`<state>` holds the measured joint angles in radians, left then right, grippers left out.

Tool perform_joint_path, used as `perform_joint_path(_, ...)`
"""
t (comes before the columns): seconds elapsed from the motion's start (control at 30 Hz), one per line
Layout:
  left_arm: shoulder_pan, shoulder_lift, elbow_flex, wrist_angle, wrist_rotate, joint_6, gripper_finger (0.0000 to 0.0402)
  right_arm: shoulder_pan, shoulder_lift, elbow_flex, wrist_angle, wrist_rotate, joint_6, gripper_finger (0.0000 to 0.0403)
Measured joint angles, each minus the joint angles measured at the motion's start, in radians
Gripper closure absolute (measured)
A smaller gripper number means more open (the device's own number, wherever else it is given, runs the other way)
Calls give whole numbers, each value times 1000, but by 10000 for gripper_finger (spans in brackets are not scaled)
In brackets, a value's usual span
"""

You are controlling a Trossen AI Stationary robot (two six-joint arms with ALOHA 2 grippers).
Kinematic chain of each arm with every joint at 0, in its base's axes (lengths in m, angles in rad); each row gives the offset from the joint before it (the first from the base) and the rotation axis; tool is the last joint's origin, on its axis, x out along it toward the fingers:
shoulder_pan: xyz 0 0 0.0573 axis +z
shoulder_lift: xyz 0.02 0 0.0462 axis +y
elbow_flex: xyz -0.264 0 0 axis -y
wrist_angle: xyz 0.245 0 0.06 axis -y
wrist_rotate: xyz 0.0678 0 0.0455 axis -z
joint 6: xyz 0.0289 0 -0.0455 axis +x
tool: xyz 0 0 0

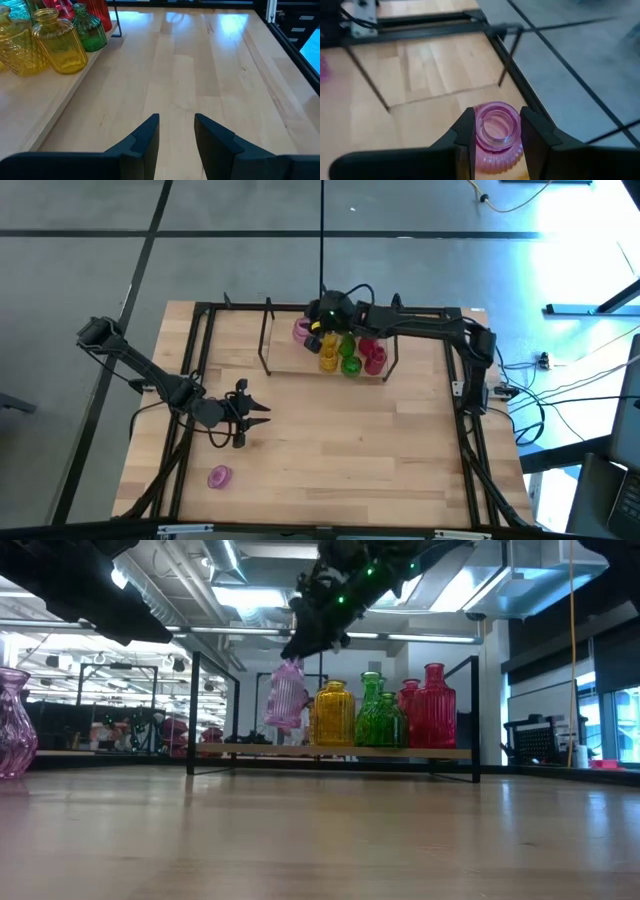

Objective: Sort vases onto shelf
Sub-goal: Put the right violet vase on the shelf

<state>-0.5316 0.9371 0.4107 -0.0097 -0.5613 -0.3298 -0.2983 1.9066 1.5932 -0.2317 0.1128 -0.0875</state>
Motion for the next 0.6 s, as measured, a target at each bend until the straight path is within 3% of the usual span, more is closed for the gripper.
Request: perform_joint_path(0.6, -2, 0, 0, 2, 0, -7, 285, -37, 58, -1, 6, -11, 3, 310)
